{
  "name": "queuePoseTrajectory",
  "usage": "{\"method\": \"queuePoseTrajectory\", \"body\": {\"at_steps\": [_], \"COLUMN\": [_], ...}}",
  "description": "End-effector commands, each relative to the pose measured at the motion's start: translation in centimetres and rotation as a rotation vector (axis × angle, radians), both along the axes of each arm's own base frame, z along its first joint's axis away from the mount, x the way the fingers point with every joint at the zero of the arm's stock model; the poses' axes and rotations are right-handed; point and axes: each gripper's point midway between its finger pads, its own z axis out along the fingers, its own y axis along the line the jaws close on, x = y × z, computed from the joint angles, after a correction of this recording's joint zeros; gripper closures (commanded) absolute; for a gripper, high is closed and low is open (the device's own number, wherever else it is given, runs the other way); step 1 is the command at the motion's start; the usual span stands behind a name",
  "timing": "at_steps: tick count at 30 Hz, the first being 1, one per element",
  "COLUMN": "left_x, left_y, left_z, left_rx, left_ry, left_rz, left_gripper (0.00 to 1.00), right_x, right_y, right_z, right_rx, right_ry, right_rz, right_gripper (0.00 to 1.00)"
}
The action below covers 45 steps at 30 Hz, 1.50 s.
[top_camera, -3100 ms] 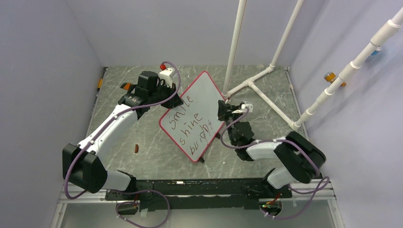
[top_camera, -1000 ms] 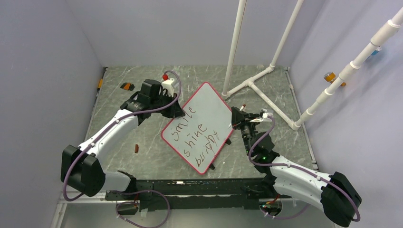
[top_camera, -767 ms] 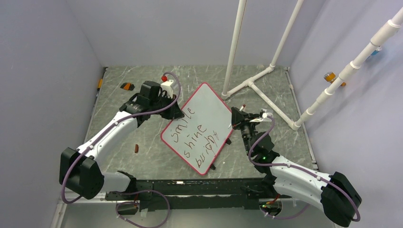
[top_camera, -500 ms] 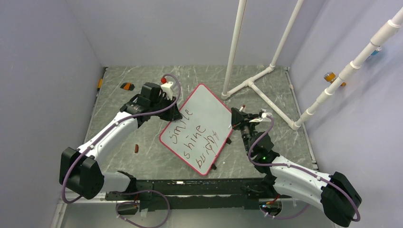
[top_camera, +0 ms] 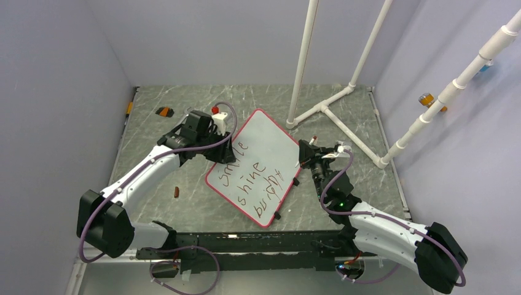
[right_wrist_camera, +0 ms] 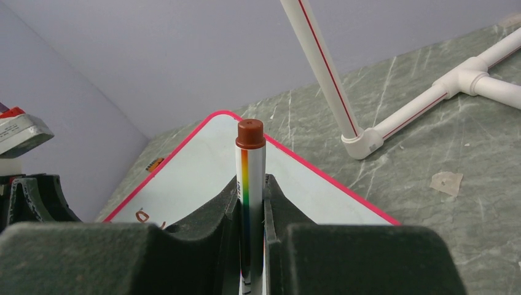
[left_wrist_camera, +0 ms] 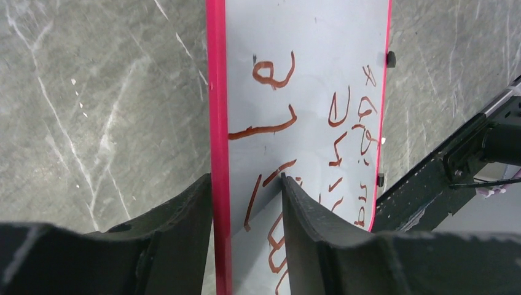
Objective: Write a sentence on the whiteboard
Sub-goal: Put down the whiteboard on the whiteboard stand, then pass from the right arm to the left
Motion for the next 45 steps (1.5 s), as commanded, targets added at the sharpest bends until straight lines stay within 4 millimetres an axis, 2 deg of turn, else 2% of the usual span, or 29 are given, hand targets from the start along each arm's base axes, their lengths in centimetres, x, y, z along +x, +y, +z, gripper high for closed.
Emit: {"method": "queuePoseTrajectory", "body": {"at_steps": [1, 5, 10, 14, 16, 19, 21, 26, 32, 37, 45], "left_x": [0.2, 0.8, 1.2, 0.8, 0.1, -1.0, -1.9, -2.9, -3.5, -4.6, -6.0], "left_y": [0.1, 0.1, 0.8, 1.6, 1.2, -0.2, -2.0, -5.8, -9.3, -11.4, -13.6], "left_z": [1.1, 2.6, 5.2, 7.3, 8.9, 11.5, 12.6, 14.1, 16.1, 17.4, 17.6], "left_rx": [0.013, 0.011, 0.019, 0.018, -0.007, -0.054, -0.073, -0.119, -0.260, -0.369, -0.451], "left_ry": [-0.022, -0.054, -0.118, -0.197, -0.272, -0.400, -0.461, -0.536, -0.569, -0.580, -0.562], "left_rz": [-0.009, 0.001, 0.039, 0.051, 0.011, -0.066, -0.140, -0.258, -0.347, -0.451, -0.592], "left_gripper": [0.51, 0.42, 0.20, 0.15, 0.15, 0.17, 0.17, 0.19, 0.23, 0.26, 0.27], "right_x": [-0.2, -0.2, -0.1, -0.3, -0.3, -0.4, -0.5, -1.3, -2.8, -3.4, -4.4], "right_y": [-0.4, -0.3, -0.2, 0.4, 1.0, 2.5, 3.3, 4.7, 5.2, 5.6, 7.0], "right_z": [0.8, 1.0, 1.5, 2.7, 3.7, 5.5, 6.6, 9.6, 12.7, 13.6, 14.7], "right_rx": [0.024, 0.025, 0.029, 0.055, 0.071, 0.113, 0.151, 0.257, 0.347, 0.362, 0.381], "right_ry": [-0.021, -0.023, -0.032, -0.046, -0.054, -0.054, -0.051, -0.082, -0.171, -0.194, -0.219], "right_rz": [-0.015, -0.013, -0.007, 0.024, 0.055, 0.121, 0.159, 0.255, 0.342, 0.387, 0.485], "right_gripper": [1.00, 1.00, 1.00, 1.00, 1.00, 1.00, 1.00, 1.00, 1.00, 1.00, 1.00]}}
